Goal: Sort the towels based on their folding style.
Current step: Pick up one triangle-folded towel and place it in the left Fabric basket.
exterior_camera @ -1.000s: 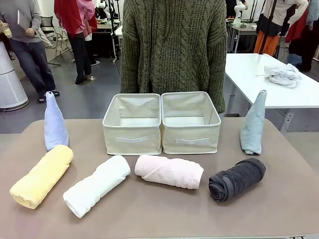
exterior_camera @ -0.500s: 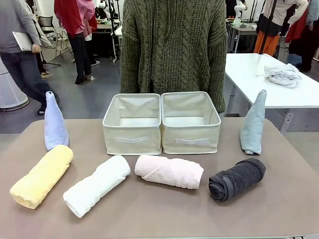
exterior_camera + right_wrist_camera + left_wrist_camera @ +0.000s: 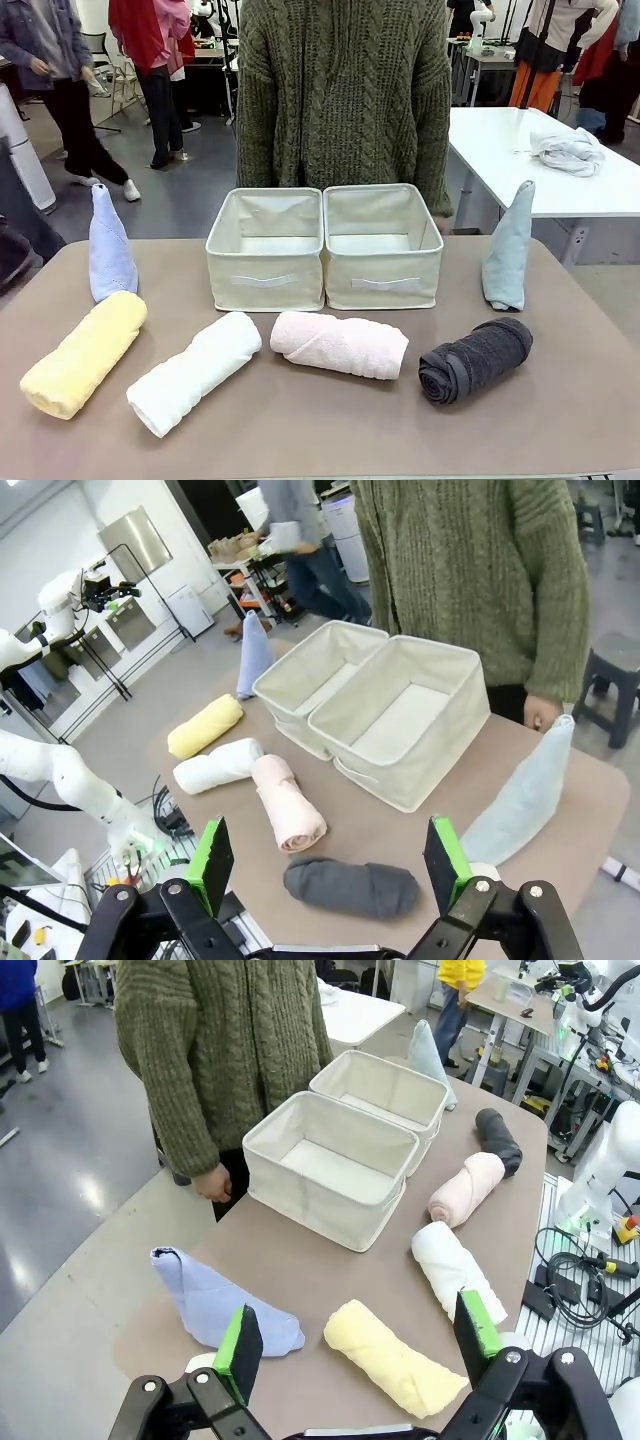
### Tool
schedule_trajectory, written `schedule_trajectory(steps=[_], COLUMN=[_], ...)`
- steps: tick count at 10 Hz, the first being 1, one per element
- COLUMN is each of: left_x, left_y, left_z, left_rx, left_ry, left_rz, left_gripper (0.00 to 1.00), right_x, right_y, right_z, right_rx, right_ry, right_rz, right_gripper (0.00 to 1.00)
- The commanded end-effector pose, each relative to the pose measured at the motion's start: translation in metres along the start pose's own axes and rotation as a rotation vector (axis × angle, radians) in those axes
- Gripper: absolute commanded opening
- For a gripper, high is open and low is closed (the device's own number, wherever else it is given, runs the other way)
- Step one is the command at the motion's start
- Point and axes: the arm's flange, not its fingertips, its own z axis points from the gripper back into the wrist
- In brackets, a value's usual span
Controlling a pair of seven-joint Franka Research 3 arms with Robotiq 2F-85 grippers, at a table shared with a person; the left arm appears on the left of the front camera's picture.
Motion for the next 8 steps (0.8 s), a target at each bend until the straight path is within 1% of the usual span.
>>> schedule_trajectory(steps=[1, 8], left_x=[0.0019, 0.0019], left_y=[0.0004, 0.0004], left_z=[0.0016, 0.0016], left_rx=[-0.001, -0.001], left_ry=[-0.005, -0.005], left_rz=[-0.008, -0.008], left_gripper=[1.0, 1.0], right_x=[0.0007, 0.0007], right_y=[-0.0016, -0.0016], right_z=[-0.0005, -0.0005], right_rx=[0.014, 0.014], right_ry=[-0.014, -0.014], right_rz=[0.02, 0.02], right_gripper=[1.0, 1.0])
